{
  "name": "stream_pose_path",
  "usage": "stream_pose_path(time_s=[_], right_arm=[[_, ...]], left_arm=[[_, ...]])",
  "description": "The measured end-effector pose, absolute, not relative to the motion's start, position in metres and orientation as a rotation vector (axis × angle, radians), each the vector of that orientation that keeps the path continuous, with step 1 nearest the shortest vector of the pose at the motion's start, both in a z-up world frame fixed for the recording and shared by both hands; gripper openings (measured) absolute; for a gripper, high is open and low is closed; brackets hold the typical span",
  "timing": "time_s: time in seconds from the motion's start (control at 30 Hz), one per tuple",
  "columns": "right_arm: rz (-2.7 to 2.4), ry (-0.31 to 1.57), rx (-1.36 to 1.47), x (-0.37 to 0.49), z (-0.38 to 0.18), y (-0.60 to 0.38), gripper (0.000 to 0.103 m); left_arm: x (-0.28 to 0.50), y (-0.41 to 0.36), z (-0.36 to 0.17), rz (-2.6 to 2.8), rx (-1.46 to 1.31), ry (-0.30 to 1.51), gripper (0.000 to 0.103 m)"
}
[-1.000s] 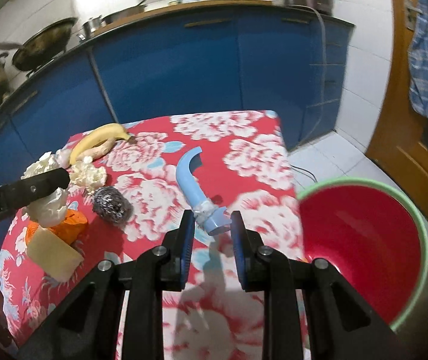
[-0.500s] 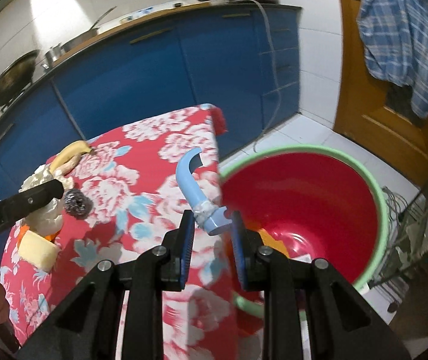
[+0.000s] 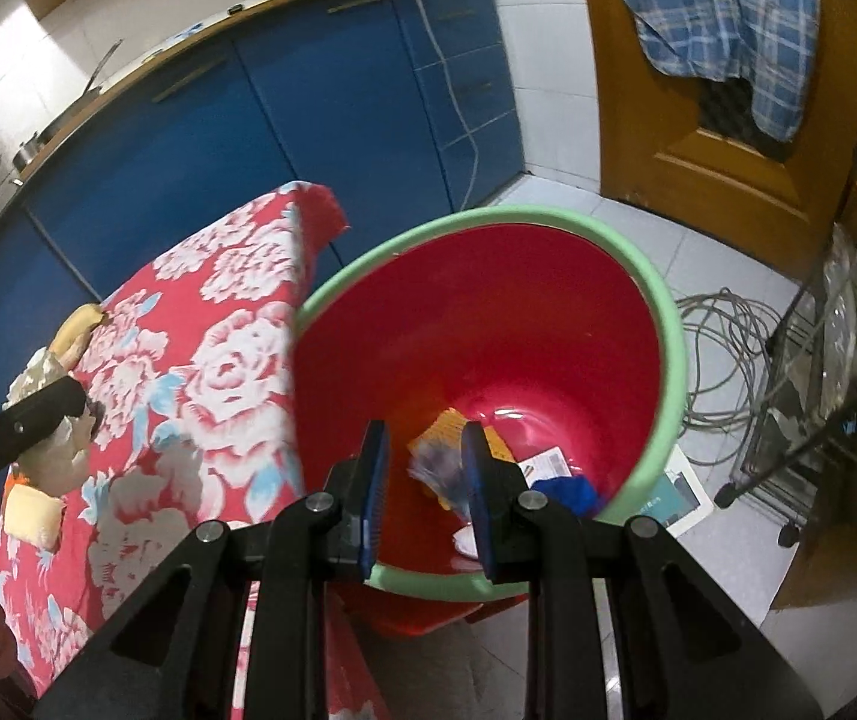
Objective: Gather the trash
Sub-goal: 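Carry the paper and brush over the red bucket and open both tools, then bring both tools back over the table toward the remaining paper and steel wool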
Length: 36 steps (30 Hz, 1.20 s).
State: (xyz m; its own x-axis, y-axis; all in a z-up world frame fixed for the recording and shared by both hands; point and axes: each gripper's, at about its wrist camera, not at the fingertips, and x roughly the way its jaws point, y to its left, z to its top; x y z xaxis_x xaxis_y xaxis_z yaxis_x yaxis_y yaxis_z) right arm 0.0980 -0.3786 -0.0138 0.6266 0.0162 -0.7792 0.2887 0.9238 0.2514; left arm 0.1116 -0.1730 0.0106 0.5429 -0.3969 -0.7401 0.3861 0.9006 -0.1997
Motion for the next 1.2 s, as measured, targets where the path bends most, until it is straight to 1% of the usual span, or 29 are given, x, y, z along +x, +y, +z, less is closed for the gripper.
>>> stream_pose_path(time_s=[0.47, 0.67, 0.9, 1.2], right_arm=[[-0.212, 0.85, 0.416, 0.074, -0.01, -0.409, 0.027], [-0.228, 0.848, 0.425, 0.063, -0.008, -0.418, 0.028], [-0.238, 0.846, 0.443, 0.058, -0.009, -0.425, 0.029], [-0.217, 0.834, 0.445, 0.054, -0.003, -0.42, 0.032]], left_arm=[[0.115, -0.237, -0.003, -0.562, 0.074, 0.899, 0.044], [0.118, -0.261, -0.007, -0.601, 0.095, 0.899, 0.046], [0.119, -0.27, -0.005, -0.616, 0.091, 0.902, 0.059], [0.117, -0.256, 0.0, -0.594, 0.067, 0.896, 0.06]])
